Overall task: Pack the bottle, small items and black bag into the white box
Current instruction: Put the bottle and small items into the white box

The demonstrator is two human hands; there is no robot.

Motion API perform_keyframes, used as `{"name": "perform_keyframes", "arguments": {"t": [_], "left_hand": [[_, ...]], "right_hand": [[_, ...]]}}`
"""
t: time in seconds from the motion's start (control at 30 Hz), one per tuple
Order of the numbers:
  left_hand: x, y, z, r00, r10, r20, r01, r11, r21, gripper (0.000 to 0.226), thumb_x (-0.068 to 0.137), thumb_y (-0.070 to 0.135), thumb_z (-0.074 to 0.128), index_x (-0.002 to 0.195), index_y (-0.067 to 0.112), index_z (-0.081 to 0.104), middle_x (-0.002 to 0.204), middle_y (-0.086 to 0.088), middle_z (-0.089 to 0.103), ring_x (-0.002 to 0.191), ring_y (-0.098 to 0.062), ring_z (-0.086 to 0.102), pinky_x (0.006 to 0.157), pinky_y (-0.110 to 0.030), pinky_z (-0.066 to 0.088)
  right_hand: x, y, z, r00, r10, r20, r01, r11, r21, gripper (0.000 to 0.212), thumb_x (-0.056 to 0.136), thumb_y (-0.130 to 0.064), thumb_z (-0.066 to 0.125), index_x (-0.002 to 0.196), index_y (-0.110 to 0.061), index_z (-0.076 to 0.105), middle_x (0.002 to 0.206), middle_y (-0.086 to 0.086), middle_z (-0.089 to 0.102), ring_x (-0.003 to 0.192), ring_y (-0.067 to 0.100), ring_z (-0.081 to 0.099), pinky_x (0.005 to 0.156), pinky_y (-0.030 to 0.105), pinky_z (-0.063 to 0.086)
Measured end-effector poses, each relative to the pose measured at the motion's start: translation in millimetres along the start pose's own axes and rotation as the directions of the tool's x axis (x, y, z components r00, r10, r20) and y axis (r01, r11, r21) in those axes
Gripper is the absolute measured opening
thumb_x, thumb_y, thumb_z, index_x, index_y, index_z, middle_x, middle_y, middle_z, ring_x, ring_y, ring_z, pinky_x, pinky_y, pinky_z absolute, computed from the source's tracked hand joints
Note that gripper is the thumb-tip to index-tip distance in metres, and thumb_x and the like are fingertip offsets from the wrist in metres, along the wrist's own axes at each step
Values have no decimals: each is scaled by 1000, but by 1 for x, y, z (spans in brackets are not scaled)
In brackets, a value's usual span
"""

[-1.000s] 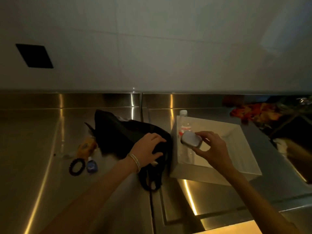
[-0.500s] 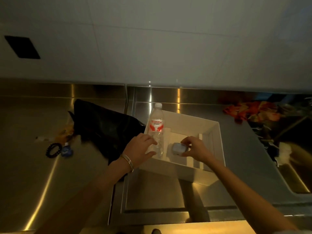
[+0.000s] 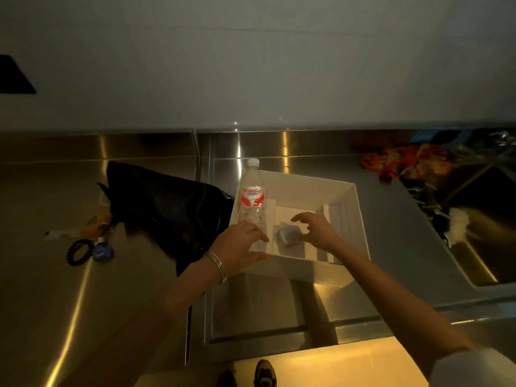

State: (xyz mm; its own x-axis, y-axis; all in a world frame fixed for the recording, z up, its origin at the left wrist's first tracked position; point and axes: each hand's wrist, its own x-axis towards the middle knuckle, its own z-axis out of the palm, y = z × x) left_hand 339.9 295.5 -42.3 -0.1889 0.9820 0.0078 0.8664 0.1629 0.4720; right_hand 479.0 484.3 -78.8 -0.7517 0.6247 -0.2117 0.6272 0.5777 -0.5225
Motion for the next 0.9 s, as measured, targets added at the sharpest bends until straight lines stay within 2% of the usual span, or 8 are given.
{"name": "perform_keyframes", "arguments": {"t": [0.13,0.2,0.33,0.43,0.53,0.63,0.77,0.9], "left_hand": [[-1,7,6,994,28,101,-32,999,33,42,81,39,64,118,21,55,123,1,53,115,-16,46,95,-34,43],[-3,14,12,991,10,135,-17,998,53,41,82,37,62,120,23,52,123,2,53,114,-17,48,92,-33,43],[-6,29,18,990,-41,137,24,992,123,38,85,36,58,121,26,51,122,1,57,111,-20,53,90,-33,42],[-10,35,22,996,-87,23,82,985,150,28,91,31,49,117,23,56,116,-2,62,106,-23,56,86,-34,45],[-13,39,25,992,-81,-100,96,983,155,24,93,24,45,111,19,61,109,-6,65,100,-26,59,81,-33,46],[-15,51,18,976,-64,-208,94,986,138,21,87,19,52,105,16,63,102,-7,67,93,-26,60,78,-34,44],[-22,79,6,937,36,-347,30,982,185,20,74,10,67,93,8,61,89,-13,65,81,-29,58,69,-34,43],[-38,100,-9,881,153,-447,-26,960,277,22,67,4,71,84,6,59,78,-14,62,69,-30,57,62,-36,46]], "right_hand": [[-53,-12,-22,999,-25,45,20,993,117,33,84,-25,64,115,-13,59,118,5,61,100,12,58,83,19,47],[-81,-17,-26,994,-27,102,16,995,101,34,85,-31,63,114,-14,59,115,5,64,97,11,59,83,18,47],[-108,-18,-12,992,15,124,9,980,-197,42,80,-35,68,118,-21,58,114,2,64,101,19,59,87,33,50],[-106,-19,-2,998,-52,-42,32,926,-377,29,87,-26,60,115,-22,58,107,3,67,96,20,61,81,31,50],[-108,-20,-5,991,-93,-99,49,923,-382,21,90,-22,54,111,-22,60,99,3,68,89,19,61,75,28,48],[-117,-23,-24,969,-174,-173,93,912,-399,26,89,-23,57,114,-23,59,98,3,67,90,20,61,70,27,41],[-132,-33,-59,905,-315,-286,181,894,-409,25,81,-15,65,105,-18,62,97,4,68,87,21,61,76,28,37],[-146,-45,-78,798,-471,-377,252,828,-501,25,67,-3,76,86,-15,65,77,5,69,69,21,59,67,28,29]]}}
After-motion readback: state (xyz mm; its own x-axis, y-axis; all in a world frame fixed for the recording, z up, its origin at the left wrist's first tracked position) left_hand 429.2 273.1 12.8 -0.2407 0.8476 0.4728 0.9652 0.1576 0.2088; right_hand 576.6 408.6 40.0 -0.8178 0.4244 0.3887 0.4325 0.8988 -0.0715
